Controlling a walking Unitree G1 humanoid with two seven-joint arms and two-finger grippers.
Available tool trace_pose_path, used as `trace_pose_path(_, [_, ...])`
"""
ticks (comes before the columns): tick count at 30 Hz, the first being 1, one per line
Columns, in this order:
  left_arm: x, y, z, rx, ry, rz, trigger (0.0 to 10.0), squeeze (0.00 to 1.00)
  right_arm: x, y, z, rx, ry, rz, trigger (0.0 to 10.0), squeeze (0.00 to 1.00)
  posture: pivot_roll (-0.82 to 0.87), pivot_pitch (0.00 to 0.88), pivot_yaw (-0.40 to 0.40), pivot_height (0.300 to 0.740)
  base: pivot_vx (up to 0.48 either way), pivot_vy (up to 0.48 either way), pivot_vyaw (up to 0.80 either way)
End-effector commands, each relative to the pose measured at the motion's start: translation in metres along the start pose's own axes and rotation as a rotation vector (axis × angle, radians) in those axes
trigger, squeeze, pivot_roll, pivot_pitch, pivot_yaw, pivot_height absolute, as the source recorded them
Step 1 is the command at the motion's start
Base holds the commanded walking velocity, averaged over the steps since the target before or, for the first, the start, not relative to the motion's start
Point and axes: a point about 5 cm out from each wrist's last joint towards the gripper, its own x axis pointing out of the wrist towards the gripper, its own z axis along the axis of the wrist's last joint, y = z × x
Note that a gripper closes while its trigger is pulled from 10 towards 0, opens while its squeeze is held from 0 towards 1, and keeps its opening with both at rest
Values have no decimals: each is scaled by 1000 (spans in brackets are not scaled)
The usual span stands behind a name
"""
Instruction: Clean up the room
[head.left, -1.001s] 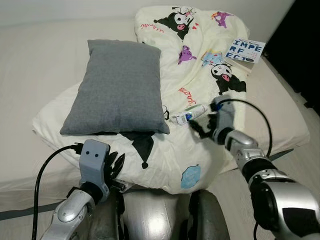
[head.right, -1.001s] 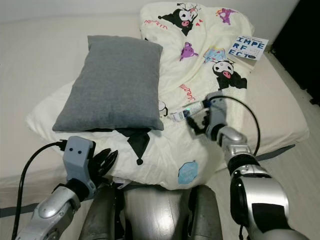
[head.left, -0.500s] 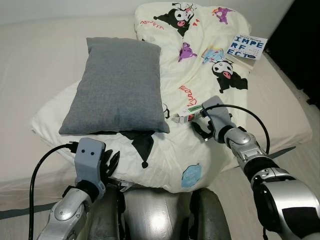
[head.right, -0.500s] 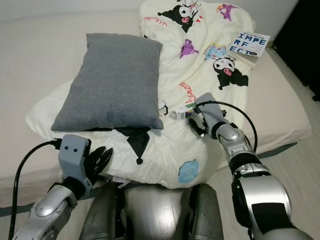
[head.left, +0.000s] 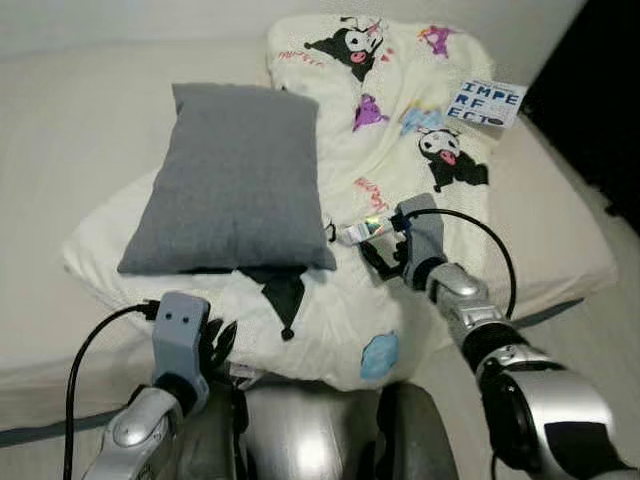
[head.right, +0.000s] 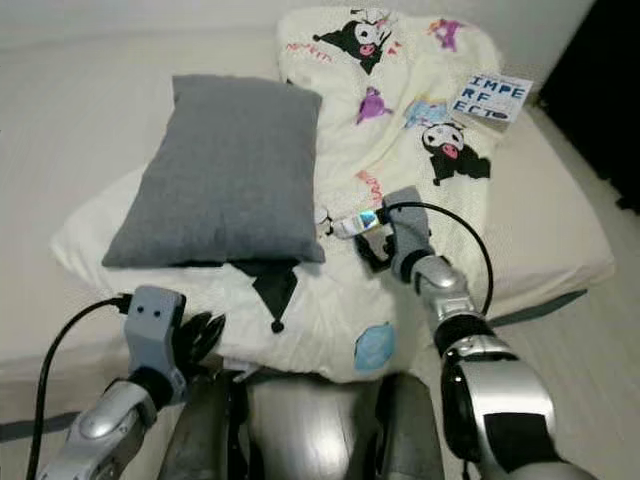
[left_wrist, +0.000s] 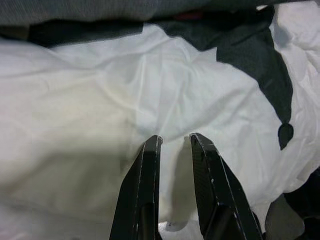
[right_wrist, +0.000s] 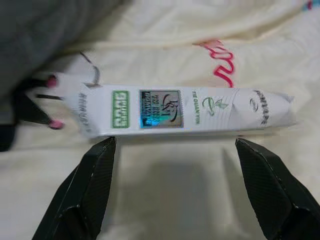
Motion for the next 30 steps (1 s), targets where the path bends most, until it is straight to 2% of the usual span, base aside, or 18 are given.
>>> trace_pose_path(1, [1,3,-13,-18,32,28,10000,0,-2,17,-16,124,-25,-2,10000,0,105,184,-53,576,0,0,0])
trace_pose_path(2, [1,3,-13,-18,32,28,10000,0,-2,17,-16,124,-25,-2,10000,0,105,184,-53,576,0,0,0])
trace_pose_path(4, [6,3,-17,-14,36,31,10000,0,-6,46,-35,176,-45,40,10000,0,90,163,-46,576,0,0,0])
trace_pose_path(5, [6,3,-17,-14,36,31,10000,0,-6,46,-35,176,-45,40,10000,0,90,163,-46,576,0,0,0])
trace_pose_path(6, [8,2,-17,-14,36,31,10000,0,-10,58,-43,181,-49,62,10000,0,85,159,-43,576,0,0,0])
trace_pose_path(7, [8,2,-17,-14,36,31,10000,0,-10,58,-43,181,-49,62,10000,0,85,159,-43,576,0,0,0])
trace_pose_path(8, [10,2,-18,-13,35,31,10000,0,-15,70,-50,176,-58,90,10000,0,78,155,-38,576,0,0,0])
trace_pose_path(9, [10,2,-18,-13,35,31,10000,0,-15,70,-50,176,-58,90,10000,0,78,155,-38,576,0,0,0])
trace_pose_path(11, [15,4,-18,-17,36,45,10000,0,-28,83,-58,151,-88,116,10000,0,62,145,-35,576,0,0,0])
trace_pose_path(14, [18,6,-20,-17,45,64,10000,0,-34,83,-60,134,-104,99,10000,0,59,140,-35,576,0,0,0])
trace_pose_path(17, [24,9,-23,-4,65,116,10000,0,-43,67,-62,102,-130,-15,10000,0,51,136,-34,576,0,0,0])
trace_pose_path(18, [24,9,-23,-4,65,116,10000,0,-43,67,-62,102,-130,-15,10000,0,51,136,-34,576,0,0,0])
trace_pose_path(20, [29,12,-27,26,82,180,10000,0,-50,46,-64,42,-146,-134,10000,0,44,134,-30,576,0,0,0])
trace_pose_path(21, [29,12,-27,26,82,180,10000,0,-50,46,-64,42,-146,-134,10000,0,44,134,-30,576,0,0,0])
trace_pose_path(25, [36,18,-33,60,99,276,10000,0,-63,24,-69,-64,-133,-269,10000,0,40,133,-35,576,0,0,0])
trace_pose_path(28, [37,19,-34,69,94,289,10000,0,-67,21,-70,-79,-123,-294,10000,0,38,131,-35,576,0,0,0])
trace_pose_path(29, [39,20,-34,81,87,309,10000,0,-78,12,-78,6,-87,-369,10000,0,37,127,-33,576,0,0,0])
trace_pose_path(30, [39,20,-34,81,87,309,10000,0,-78,12,-78,6,-87,-369,10000,0,37,127,-33,576,0,0,0])
